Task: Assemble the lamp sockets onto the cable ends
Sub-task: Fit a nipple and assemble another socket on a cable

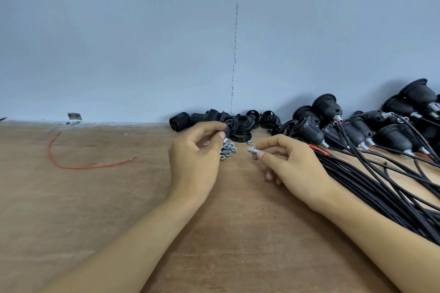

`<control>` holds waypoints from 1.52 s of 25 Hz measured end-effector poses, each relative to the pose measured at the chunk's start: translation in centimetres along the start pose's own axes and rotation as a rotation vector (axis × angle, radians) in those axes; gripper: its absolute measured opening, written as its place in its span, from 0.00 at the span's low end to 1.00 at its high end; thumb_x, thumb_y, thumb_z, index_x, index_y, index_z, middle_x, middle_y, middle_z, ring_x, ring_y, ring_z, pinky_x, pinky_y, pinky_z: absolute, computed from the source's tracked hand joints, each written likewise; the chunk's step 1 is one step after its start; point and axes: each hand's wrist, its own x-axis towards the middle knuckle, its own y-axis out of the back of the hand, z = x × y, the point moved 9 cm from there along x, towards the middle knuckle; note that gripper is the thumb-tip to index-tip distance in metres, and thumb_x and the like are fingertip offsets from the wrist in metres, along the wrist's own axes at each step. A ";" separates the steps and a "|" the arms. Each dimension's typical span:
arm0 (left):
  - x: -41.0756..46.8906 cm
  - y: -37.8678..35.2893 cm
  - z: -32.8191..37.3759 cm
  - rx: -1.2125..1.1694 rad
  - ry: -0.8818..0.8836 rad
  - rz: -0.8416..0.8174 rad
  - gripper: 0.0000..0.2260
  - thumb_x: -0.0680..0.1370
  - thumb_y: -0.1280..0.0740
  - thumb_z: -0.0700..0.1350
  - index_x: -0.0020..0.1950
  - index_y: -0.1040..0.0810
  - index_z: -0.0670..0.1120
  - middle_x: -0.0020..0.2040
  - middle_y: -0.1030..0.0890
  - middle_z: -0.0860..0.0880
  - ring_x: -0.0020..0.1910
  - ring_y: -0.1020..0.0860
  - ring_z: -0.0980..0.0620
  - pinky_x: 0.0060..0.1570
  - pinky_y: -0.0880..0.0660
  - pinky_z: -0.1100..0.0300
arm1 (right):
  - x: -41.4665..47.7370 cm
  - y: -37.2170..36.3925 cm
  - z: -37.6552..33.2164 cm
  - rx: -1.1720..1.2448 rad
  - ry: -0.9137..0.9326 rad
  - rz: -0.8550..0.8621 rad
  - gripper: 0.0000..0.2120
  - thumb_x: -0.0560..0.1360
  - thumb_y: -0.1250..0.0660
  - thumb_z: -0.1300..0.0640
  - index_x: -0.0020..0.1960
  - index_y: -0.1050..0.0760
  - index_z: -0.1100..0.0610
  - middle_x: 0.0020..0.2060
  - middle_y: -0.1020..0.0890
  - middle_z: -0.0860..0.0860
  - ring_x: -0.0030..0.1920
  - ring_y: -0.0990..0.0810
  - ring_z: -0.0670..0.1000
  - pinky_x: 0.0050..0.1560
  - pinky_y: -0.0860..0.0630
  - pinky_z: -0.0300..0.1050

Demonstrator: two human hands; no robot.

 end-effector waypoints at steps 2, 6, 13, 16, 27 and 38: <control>-1.3 -2.0 -1.8 -0.149 0.223 -0.101 0.12 0.77 0.27 0.37 0.55 0.16 0.54 0.44 0.13 0.55 0.48 0.16 0.57 0.51 0.21 0.61 | 0.0 0.2 -0.3 0.069 0.012 0.011 0.04 0.77 0.30 0.60 0.51 0.20 0.53 0.42 0.14 0.52 0.29 0.22 0.49 0.28 0.28 0.40; -2.9 -4.2 -4.1 -0.376 0.504 -0.206 0.09 0.78 0.29 0.34 0.55 0.15 0.44 0.48 0.13 0.44 0.51 0.14 0.48 0.51 0.17 0.54 | -0.1 0.7 -0.9 0.113 0.064 0.032 0.04 0.77 0.30 0.61 0.51 0.20 0.55 0.43 0.14 0.53 0.30 0.23 0.49 0.30 0.27 0.37; -2.6 -3.9 -4.3 -0.445 0.545 -0.184 0.05 0.77 0.28 0.33 0.49 0.16 0.42 0.47 0.13 0.45 0.50 0.14 0.48 0.51 0.17 0.54 | -0.6 0.3 -1.7 -0.066 0.145 0.044 0.05 0.77 0.29 0.59 0.49 0.19 0.48 0.39 0.15 0.49 0.30 0.22 0.49 0.36 0.25 0.39; -2.6 -4.1 -4.1 -0.433 0.524 -0.218 0.05 0.76 0.28 0.33 0.45 0.16 0.42 0.44 0.13 0.47 0.47 0.14 0.50 0.50 0.18 0.56 | -0.6 0.4 -1.7 -0.114 0.155 0.064 0.06 0.77 0.29 0.57 0.49 0.18 0.46 0.37 0.15 0.50 0.32 0.20 0.52 0.37 0.23 0.42; -2.4 -4.3 -4.4 -0.418 0.520 -0.258 0.07 0.75 0.27 0.30 0.47 0.18 0.41 0.48 0.12 0.47 0.52 0.15 0.50 0.57 0.20 0.56 | -0.1 -0.2 -0.7 0.049 0.036 -0.007 0.05 0.80 0.33 0.57 0.47 0.20 0.53 0.37 0.15 0.50 0.27 0.25 0.46 0.30 0.27 0.38; -2.6 -4.7 -3.7 -0.328 0.423 -0.327 0.08 0.74 0.26 0.31 0.46 0.17 0.43 0.52 0.13 0.52 0.50 0.16 0.57 0.61 0.23 0.56 | -0.1 0.3 -0.6 -0.114 0.002 0.026 0.20 0.81 0.40 0.41 0.41 0.23 0.55 0.31 0.18 0.49 0.26 0.28 0.42 0.36 0.30 0.39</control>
